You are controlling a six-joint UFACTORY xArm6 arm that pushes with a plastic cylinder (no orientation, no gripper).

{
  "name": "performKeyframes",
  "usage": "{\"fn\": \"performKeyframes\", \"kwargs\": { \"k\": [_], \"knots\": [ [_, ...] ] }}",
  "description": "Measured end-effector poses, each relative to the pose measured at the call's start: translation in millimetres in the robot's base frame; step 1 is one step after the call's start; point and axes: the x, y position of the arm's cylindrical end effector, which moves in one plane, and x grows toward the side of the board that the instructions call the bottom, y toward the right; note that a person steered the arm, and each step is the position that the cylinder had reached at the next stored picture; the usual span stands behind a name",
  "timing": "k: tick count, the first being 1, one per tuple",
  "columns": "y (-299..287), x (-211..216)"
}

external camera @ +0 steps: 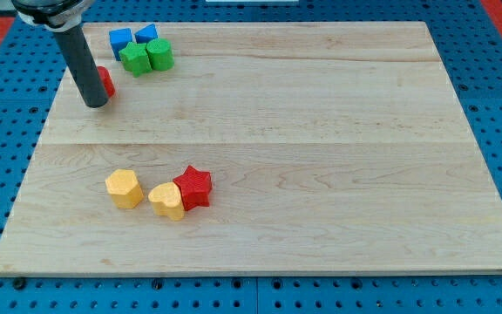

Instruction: Push the red star below the green circle

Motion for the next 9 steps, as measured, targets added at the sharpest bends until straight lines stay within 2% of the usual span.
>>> {"fn": "performKeyframes", "kwargs": {
  "k": [1,2,3,4,5,6,8,9],
  "knots": [
    [-35.2,-12.1],
    [-11.2,-50.0],
    [73.0,-26.3],
    [177.4,35.8],
    [220.4,150.9],
    [238.9,191.0],
    [215.5,191.0],
    [180.9,181.4]
  ]
}}
